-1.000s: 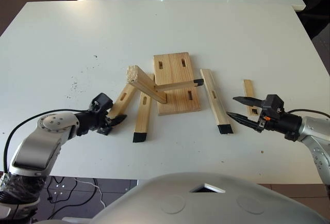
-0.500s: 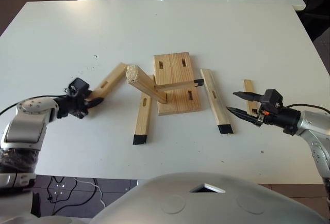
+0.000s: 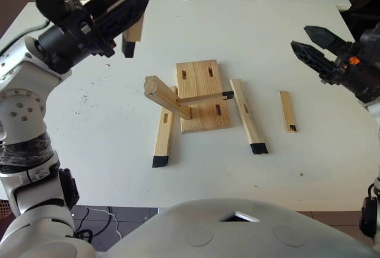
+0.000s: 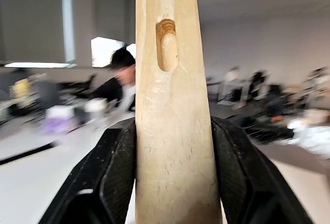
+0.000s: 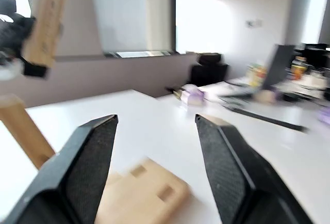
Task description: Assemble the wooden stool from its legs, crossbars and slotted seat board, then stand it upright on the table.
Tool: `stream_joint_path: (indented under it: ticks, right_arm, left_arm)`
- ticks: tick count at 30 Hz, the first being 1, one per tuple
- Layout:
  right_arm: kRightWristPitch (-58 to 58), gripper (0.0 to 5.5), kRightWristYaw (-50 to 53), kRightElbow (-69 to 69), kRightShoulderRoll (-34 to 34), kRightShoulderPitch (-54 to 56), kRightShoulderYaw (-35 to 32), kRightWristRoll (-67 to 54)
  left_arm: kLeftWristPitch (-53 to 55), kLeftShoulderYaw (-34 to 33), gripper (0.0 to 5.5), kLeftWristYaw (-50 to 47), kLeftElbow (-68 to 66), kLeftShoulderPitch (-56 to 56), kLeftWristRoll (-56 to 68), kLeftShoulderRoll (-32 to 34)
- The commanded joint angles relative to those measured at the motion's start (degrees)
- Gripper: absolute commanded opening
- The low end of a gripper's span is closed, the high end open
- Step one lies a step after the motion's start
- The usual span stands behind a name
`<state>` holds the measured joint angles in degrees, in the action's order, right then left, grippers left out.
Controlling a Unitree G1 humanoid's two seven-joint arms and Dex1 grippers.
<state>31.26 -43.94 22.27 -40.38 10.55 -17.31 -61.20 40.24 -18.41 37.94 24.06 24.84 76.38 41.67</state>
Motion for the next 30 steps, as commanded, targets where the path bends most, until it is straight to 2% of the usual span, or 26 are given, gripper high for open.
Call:
stream_joint_path:
  ticks: [1,5,9,18,25,30]
  right_arm:
    - [9.8,2.76,3.8,8.9,-3.4,9.1,2.4,-18.2]
    - [13.9,2.76,4.3,10.5,-6.0,11.7,3.3,-26.1]
    - [15.5,2.76,4.6,10.9,-7.3,13.5,4.1,-28.3]
    - [16.3,2.76,4.5,9.6,-7.9,15.1,4.4,-27.5]
    - [16.4,2.76,1.2,10.0,-8.2,14.8,6.1,-21.9]
    - [16.3,2.04,-3.3,11.5,-8.9,12.5,6.7,-18.0]
  left_arm:
    - [4.9,6.5,2.04,-0.5,13.8,1.1,6.8,1.9]
    - [5.1,10.0,2.04,1.5,15.6,-0.2,2.2,2.6]
    - [4.2,11.3,2.04,3.9,15.0,-1.2,-3.0,3.0]
    - [1.8,14.0,2.04,9.5,16.0,-4.4,-12.6,4.0]
    - [2.4,14.0,2.04,10.7,16.8,-4.1,-12.1,3.7]
    - [3.1,13.4,2.04,10.2,15.6,-2.8,-10.2,3.5]
